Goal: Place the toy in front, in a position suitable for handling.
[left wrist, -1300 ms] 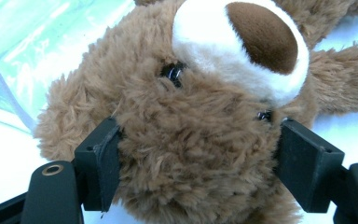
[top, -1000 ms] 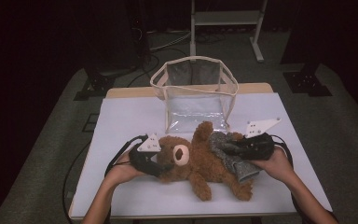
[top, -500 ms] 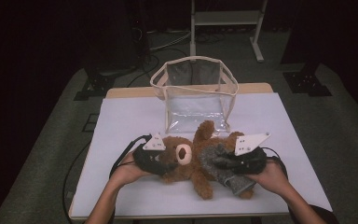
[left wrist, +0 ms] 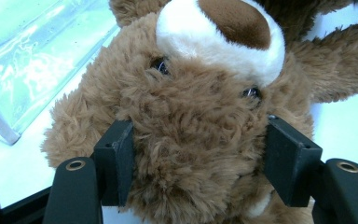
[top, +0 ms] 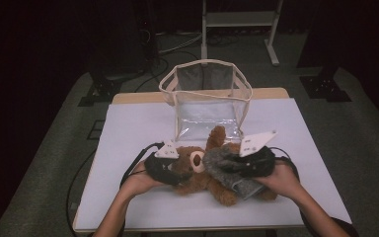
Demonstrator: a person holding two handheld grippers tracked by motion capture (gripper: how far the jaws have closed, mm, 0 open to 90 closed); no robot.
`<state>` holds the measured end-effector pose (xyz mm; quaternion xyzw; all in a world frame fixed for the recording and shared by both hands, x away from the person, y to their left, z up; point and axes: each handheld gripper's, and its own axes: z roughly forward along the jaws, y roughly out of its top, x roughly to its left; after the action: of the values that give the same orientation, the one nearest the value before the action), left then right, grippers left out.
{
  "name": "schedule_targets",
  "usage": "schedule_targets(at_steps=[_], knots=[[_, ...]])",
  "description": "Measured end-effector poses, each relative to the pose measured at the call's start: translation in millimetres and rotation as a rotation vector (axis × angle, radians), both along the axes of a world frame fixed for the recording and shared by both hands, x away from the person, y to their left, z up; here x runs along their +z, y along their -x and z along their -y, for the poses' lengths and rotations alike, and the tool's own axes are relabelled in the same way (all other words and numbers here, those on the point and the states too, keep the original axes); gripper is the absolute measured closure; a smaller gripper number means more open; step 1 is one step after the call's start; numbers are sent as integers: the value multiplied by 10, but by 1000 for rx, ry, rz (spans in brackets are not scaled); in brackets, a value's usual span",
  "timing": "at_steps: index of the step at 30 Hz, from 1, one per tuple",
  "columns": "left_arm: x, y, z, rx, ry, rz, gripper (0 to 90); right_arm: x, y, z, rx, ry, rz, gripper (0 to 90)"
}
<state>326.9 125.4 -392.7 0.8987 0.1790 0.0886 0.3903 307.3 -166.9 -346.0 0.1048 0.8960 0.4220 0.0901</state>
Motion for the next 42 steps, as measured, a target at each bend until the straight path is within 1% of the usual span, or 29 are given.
schedule_targets(at_steps=[2,3,5,7,8,10,12,14,15,17,18,20,23,24,27,30,34,35,36,38,39,41,42], knots=[[1,-4,-1,7,1,-3,339,-52,12,-173,28,34,-19,744],[-1,-9,-7,8,1,-4,338,-101,18,-243,33,59,-25,744],[-11,-15,-22,9,2,-4,339,-214,37,-318,37,85,-34,745],[-20,-15,-34,13,16,-13,338,-297,71,-317,26,101,-38,746],[-18,-17,-38,11,15,-14,337,-323,94,-293,21,106,-35,746],[-11,-25,-38,10,11,-14,335,-364,139,-223,15,97,-45,747],[-5,-34,-42,9,5,-15,335,-403,203,-140,9,115,-56,747],[-6,-34,-37,16,12,-23,335,-421,251,-79,6,132,-57,747],[-2,-37,-38,14,9,-25,335,-419,275,-46,2,134,-60,746],[2,-27,-26,14,10,-27,332,-383,316,-10,-2,131,-53,746],[2,-24,-21,15,9,-27,332,-348,338,-22,-7,131,-43,746],[-1,-27,-22,19,16,-30,332,-296,352,-74,-2,127,-22,746],[-1,-40,-31,17,15,-33,331,-252,329,-233,26,123,10,746],[-2,-40,-31,19,16,-33,327,-257,310,-290,33,124,13,746],[-10,-37,-39,22,25,-35,323,-336,263,-449,42,155,24,746],[-24,-37,-54,14,34,-39,315,-426,272,-471,44,172,21,746],[-22,-21,-49,14,29,-33,299,-484,331,-328,43,189,-25,748],[-23,-14,-47,14,29,-31,298,-488,351,-280,40,188,-39,747],[-21,-14,-50,7,21,-28,298,-478,373,-219,34,180,-46,747],[-24,-14,-57,-1,18,-26,299,-403,388,-119,28,136,-53,747],[-29,-11,-54,4,28,-28,298,-344,389,-81,20,115,-47,747],[-31,-7,-56,-4,26,-22,297,-224,366,-32,9,83,-26,746],[-32,-3,-58,-10,23,-21,296,-149,342,-15,-7,68,-10,745]])
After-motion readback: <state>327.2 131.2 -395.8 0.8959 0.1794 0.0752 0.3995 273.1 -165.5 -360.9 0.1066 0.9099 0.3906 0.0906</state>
